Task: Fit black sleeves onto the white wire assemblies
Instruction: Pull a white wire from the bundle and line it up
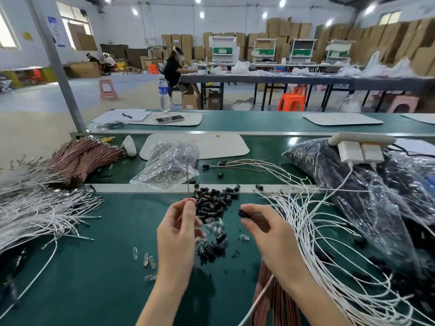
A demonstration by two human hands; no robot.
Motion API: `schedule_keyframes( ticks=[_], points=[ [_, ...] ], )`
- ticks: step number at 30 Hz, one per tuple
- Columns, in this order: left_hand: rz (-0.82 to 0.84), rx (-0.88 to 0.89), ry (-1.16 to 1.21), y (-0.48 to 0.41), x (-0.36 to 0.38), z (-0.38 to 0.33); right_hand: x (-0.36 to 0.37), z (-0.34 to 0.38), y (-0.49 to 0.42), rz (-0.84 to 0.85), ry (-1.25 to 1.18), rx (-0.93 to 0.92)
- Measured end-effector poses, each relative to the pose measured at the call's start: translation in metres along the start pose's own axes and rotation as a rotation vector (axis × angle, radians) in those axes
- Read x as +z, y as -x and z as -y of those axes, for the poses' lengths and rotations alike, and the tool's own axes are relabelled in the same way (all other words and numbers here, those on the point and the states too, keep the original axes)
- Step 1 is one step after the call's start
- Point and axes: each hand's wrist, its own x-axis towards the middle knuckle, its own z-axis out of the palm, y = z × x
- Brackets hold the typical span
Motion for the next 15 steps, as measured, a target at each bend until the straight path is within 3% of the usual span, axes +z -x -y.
schedule_keyframes(
  ticks=[6, 15],
  points=[
    [0.140, 0.466, -0.558, 0.019, 0.016, 0.010, 0.012, -0.002, 0.018, -0.080, -0.103, -0.033],
    [0.201, 0.523, -0.682, 0.025, 0.022, 0.019, 0.013, -0.013, 0.017, -0.141, 0.071, -0.230]
  ],
)
